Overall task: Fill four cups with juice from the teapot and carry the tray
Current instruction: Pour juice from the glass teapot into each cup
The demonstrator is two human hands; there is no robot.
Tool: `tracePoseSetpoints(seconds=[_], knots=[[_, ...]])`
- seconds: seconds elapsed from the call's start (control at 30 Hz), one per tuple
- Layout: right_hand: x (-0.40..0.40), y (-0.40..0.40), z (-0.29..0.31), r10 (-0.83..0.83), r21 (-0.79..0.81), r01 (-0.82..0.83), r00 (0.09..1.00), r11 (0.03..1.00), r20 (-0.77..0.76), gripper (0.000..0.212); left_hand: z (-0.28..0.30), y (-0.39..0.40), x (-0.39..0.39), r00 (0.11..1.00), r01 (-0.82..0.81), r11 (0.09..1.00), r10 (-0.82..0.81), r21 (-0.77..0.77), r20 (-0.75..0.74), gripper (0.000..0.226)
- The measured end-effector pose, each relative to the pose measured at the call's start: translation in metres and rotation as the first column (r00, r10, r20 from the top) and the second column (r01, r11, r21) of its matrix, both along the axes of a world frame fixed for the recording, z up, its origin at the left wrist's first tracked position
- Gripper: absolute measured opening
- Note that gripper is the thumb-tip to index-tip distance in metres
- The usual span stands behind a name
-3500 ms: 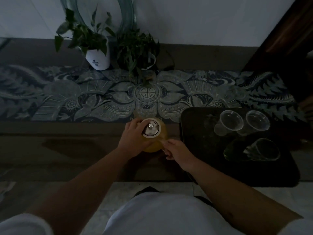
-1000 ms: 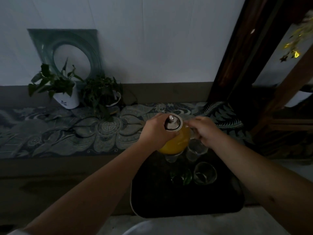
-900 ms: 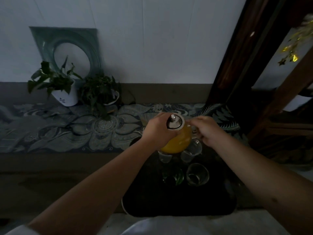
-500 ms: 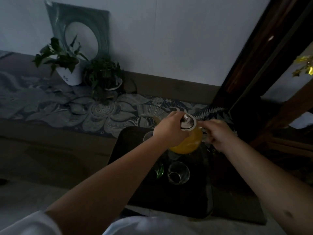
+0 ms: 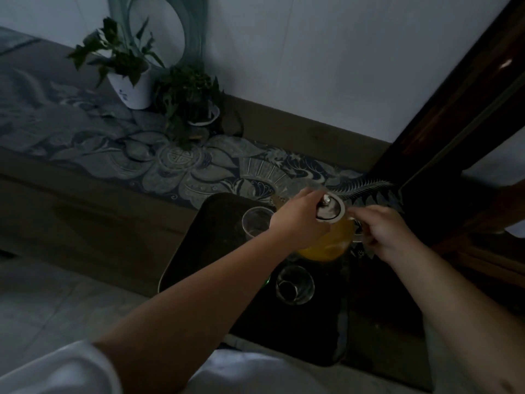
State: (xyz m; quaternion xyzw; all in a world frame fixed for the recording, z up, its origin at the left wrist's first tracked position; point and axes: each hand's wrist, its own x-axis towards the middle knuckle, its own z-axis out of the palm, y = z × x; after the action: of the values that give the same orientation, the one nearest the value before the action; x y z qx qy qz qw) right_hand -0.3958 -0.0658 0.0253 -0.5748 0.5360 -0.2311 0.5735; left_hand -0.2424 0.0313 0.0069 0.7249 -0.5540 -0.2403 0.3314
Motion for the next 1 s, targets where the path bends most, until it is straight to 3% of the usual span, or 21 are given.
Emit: tracePoseSetpoints(seconds=[0.3,1.0], knots=[[-0.001,-0.009,-0.006,0.073,-0.014,-0.073,0.996,0.997,-0.049,0.018,-0.009,-0.001,-0.001,0.998,-0.022,1.000,0.022,-0.005,-0.061,0.068],[-0.003,-0.013,0.009,0.111,-0.065,-0.126,0.975,0.990,-0.193,0.041,-0.017,-0.001,-0.010,0.978,-0.052,0.997,0.040,-0.052,-0.206,0.067]])
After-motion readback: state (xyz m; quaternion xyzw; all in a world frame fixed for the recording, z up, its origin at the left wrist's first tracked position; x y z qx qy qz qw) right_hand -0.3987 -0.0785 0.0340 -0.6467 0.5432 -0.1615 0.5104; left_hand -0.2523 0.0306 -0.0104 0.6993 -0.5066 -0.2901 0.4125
